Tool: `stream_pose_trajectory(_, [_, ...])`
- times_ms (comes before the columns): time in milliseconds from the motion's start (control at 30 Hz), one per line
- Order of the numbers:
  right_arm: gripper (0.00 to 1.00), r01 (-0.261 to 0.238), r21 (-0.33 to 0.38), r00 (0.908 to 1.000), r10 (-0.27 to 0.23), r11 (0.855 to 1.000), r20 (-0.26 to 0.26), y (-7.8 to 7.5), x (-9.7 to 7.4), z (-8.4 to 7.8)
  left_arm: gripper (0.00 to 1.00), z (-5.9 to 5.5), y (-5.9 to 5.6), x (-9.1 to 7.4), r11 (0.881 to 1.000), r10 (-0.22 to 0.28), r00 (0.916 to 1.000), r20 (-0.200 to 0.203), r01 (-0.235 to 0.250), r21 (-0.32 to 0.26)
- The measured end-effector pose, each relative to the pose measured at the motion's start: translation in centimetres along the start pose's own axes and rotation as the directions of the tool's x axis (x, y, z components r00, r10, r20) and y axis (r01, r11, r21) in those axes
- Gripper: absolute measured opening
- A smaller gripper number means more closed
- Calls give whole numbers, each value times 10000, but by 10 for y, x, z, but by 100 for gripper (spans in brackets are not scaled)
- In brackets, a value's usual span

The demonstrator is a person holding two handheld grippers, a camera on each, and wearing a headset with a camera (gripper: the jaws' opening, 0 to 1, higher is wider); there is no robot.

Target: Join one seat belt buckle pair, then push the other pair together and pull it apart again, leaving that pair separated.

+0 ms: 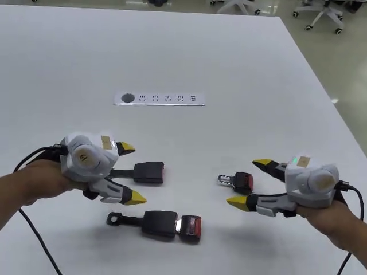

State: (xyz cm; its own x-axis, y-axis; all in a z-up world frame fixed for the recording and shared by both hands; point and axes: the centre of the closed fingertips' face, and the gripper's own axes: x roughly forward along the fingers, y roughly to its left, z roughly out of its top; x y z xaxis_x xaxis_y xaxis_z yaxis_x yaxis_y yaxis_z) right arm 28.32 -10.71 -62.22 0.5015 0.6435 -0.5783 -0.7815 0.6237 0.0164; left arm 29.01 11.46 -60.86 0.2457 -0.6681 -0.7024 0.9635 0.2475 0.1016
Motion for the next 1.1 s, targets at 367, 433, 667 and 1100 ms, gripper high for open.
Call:
stream_pose_trajectory(367, [73,-619,-144,9947,605,9980,-827,-20,7,-22,74,-9,22,23,9990,-441,9986,-284,445,109])
stream_pose_trajectory(433, [72,-804,-170,9923,784,9966,-962,-21,10,-28,74,-11,19,30,9970,-736,9968,-323,743,204])
stream_pose_trajectory(667, [69,-1399,10,9818,1388,9902,-1297,-20,23,-40,71,-27,21,53,9909,-1265,9899,-647,1291,384])
stream_pose_trajectory(1100, [57,-2295,-548,9530,2129,9718,-2154,-22,29,-60,62,-45,23,73,9840,-1726,9800,-990,1760,267])
